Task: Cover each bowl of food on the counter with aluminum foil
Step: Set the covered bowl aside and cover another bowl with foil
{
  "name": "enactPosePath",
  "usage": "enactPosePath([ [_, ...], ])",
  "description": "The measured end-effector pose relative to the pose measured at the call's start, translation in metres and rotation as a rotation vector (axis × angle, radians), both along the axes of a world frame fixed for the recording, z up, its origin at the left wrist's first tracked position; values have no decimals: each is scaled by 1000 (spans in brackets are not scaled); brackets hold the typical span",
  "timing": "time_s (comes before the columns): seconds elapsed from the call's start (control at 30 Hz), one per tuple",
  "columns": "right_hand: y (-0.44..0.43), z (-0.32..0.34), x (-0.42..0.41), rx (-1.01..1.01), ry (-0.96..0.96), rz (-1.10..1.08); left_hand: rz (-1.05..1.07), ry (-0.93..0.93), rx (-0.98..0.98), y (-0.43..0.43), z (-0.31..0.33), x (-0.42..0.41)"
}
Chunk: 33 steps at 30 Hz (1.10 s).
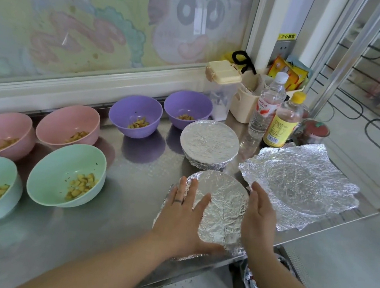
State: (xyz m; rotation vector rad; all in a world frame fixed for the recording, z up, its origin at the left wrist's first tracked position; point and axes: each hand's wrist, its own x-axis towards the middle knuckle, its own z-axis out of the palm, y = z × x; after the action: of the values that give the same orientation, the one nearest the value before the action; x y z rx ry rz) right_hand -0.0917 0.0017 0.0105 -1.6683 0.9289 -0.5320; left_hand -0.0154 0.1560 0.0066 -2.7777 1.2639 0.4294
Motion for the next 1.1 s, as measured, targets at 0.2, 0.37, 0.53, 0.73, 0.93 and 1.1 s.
enactPosePath([
  [0.2, 25, -25, 7, 17, 26, -130, 35, 35, -52, -1, 3, -3],
  [0.37, 20, -27, 3, 198, -42, -188, 26, 24, -26, -3, 2, -3],
  [0.53, 16, -32, 0, 315, -39, -193, 22, 16, -4, -3, 1, -3],
  [0.73, 12, -31, -1, 309, -1, -138, 37, 29, -48, -3, 1, -3],
  [0.93, -28, -13, 18, -139, 155, 198, -52, -88, -154, 5, -1, 3],
  [1.1, -35, -10, 50, -535, 382, 552, -119, -196, -439, 16, -15, -10],
])
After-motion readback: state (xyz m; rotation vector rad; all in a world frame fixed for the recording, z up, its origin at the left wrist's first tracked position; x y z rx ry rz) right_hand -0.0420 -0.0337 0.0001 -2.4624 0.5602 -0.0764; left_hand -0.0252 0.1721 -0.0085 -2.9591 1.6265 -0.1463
